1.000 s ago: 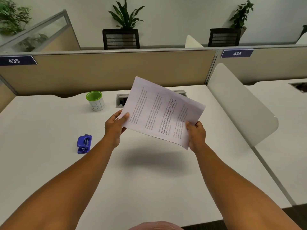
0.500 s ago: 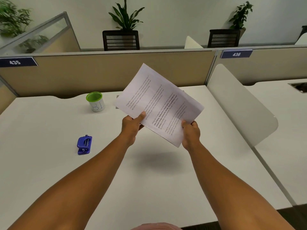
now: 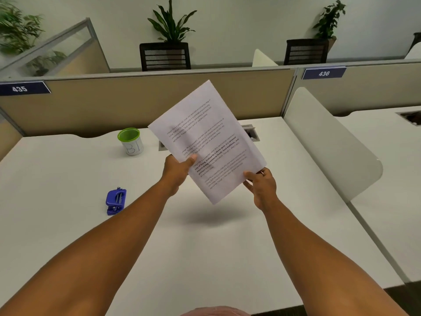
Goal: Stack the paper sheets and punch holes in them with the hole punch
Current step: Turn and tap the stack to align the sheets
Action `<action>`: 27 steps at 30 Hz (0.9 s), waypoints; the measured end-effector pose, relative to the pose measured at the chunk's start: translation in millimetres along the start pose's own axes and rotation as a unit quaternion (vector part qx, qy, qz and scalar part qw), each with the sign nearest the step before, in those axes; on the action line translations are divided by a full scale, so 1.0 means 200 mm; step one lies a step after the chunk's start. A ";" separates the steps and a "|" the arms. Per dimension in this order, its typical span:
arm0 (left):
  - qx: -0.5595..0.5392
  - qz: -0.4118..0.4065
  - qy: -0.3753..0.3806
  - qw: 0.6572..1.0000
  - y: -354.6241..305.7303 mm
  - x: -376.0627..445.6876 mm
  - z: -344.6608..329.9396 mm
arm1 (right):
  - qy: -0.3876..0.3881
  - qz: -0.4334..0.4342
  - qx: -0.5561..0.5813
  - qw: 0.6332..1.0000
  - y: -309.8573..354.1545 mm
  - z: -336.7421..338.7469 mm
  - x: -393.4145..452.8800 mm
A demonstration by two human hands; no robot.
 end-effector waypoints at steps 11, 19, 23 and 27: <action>0.083 -0.010 -0.009 0.996 0.01 0.03 0.11 | 0.004 0.000 -0.072 0.997 -0.07 0.07 0.04; 0.110 0.011 0.000 0.994 0.04 0.02 0.12 | 0.070 0.008 -0.170 0.983 -0.07 0.01 0.03; 0.123 0.034 0.020 0.992 0.07 0.02 0.11 | 0.092 0.014 -0.183 0.979 -0.06 -0.02 0.03; 0.135 0.049 0.034 0.989 0.09 0.03 0.11 | 0.101 0.013 -0.190 0.976 -0.04 -0.05 0.03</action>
Point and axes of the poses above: each hand's wrist, its own x-axis towards the middle knuckle, its own z-axis out of the back of the hand, y = z × x, the point moved 5 cm from there along x, towards the middle knuckle, and after that the axes turned 11 degrees about -x, right-handed, at the moved point
